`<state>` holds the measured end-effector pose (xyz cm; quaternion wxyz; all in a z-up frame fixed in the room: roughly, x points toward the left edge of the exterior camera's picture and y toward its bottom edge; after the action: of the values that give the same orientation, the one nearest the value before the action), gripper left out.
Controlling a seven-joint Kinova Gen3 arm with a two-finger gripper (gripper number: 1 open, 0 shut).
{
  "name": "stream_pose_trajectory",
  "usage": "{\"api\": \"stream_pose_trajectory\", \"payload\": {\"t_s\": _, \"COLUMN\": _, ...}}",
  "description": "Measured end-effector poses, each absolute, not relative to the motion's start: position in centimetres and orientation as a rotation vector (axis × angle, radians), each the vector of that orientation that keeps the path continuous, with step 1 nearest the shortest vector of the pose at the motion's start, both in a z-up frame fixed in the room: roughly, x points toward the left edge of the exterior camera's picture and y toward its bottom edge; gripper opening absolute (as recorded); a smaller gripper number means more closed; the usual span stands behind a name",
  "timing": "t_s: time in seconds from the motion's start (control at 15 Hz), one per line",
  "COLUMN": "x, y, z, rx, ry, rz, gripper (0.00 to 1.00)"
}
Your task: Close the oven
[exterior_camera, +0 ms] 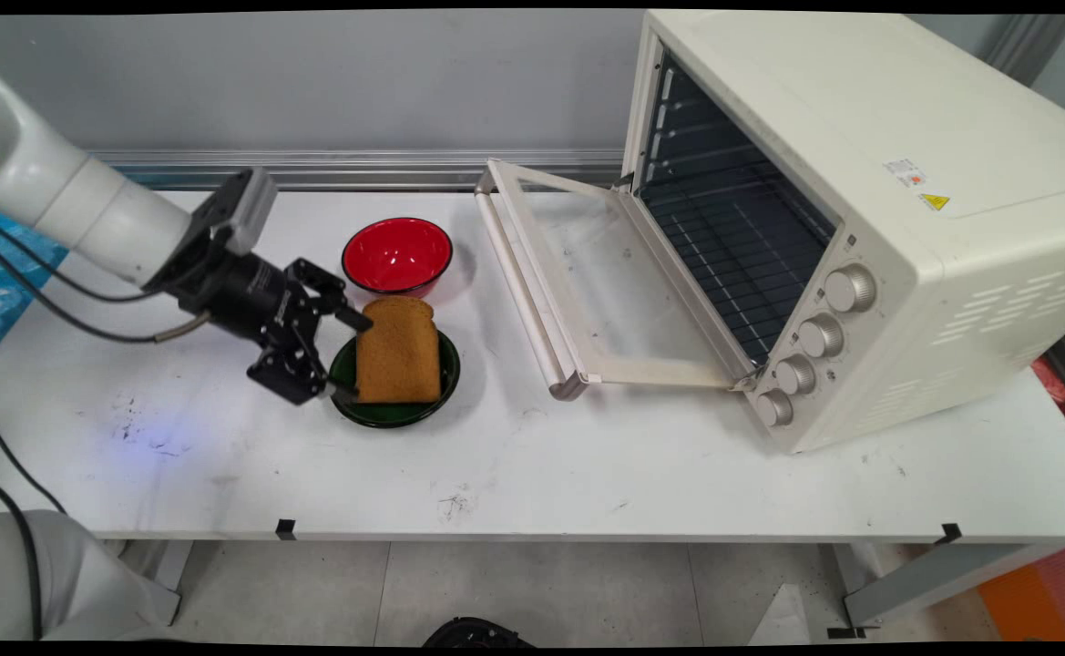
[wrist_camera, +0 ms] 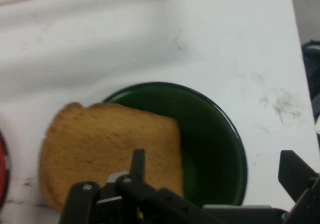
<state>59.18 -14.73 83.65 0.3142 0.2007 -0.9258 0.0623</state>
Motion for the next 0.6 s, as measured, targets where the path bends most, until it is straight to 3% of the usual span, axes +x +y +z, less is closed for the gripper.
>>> {"api": "stream_pose_trajectory", "payload": {"t_s": 0.6, "x": 58.0, "y": -18.7, "z": 85.2, "rx": 0.668, "ry": -2.393, "rz": 0.203, "gripper": 1.00}}
